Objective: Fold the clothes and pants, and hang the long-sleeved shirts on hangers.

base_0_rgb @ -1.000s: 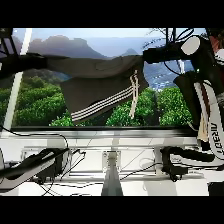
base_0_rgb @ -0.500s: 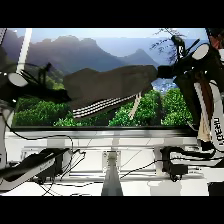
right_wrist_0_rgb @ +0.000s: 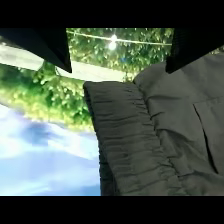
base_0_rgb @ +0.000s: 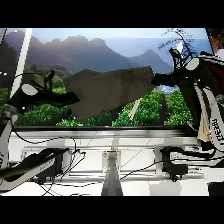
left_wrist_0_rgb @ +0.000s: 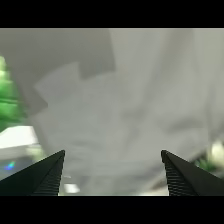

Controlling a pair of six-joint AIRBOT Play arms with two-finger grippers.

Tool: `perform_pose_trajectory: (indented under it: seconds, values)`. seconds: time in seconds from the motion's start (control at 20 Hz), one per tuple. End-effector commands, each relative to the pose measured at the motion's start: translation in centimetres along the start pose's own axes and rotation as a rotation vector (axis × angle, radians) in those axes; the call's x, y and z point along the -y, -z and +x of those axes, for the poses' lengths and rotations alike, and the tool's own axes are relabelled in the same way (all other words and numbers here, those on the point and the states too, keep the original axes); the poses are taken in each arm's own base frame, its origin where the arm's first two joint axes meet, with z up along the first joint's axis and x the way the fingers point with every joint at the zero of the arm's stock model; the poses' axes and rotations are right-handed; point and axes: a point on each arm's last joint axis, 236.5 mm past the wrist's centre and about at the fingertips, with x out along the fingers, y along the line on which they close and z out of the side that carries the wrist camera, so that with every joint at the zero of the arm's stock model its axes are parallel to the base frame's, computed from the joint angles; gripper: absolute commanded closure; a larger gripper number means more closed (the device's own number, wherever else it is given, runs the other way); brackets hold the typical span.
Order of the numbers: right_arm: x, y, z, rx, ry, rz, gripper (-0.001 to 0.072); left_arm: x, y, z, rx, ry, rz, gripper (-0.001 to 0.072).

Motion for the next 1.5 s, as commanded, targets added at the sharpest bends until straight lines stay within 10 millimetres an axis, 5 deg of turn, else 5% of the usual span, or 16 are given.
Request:
perform_pose_trajectory:
  seconds: [0.0, 0.15, 0.4, 0.45, 0.55, 0.6, 0.75, 0.9, 1.0, 1.15, 1.45]
  values:
    - [0.2, -0.4, 0.1, 0.020, 0.006, 0.007, 0.0056, -4.8, -1.0, -1.2, 0.052, -0.059, -0.128, 0.0016]
    - [0.3, -0.9, 0.1, 0.041, 0.010, 0.008, 0.0057, -6.6, 1.4, 1.2, -0.016, -0.063, -0.204, 0.0016]
    - [0.2, -0.9, 0.1, 0.043, 0.008, 0.018, 0.0057, -4.0, 1.0, 6.5, -0.021, 0.015, -0.199, 0.0056]
    - [0.2, -0.9, 0.1, 0.043, 0.008, 0.028, 0.0057, -3.9, 1.1, 7.2, -0.021, 0.005, -0.185, 0.0193]
    - [0.3, -1.0, 0.1, 0.045, 0.011, 0.027, 0.0057, -3.6, 0.8, 7.6, -0.015, -0.001, -0.156, 0.0641]
    - [0.5, -1.0, 0.1, 0.045, 0.016, 0.024, 0.0057, -3.5, 0.2, 7.0, -0.007, 0.000, -0.122, 0.0697]
    - [0.7, -1.2, 0.0, 0.054, 0.028, 0.015, 0.0057, -4.8, -1.9, 2.6, -0.016, -0.078, 0.036, 0.0698]
    - [0.5, -0.7, 0.1, 0.033, 0.016, 0.007, 0.0058, -9.0, -2.1, -4.8, -0.111, -0.279, 0.183, 0.0697]
    - [-1.8, -0.1, 0.2, 0.008, -0.078, 0.023, 0.0059, -12.1, -2.7, -8.7, -0.099, -0.418, 0.209, 0.0697]
    - [-8.0, 0.2, 0.7, 0.005, -0.301, 0.029, 0.0058, -12.9, -3.1, -9.3, -0.069, -0.431, 0.187, 0.0697]
    - [-16.8, 1.7, 4.8, -0.035, -0.390, -0.037, 0.0055, -12.9, -3.7, -7.9, -0.068, -0.420, 0.195, 0.0698]
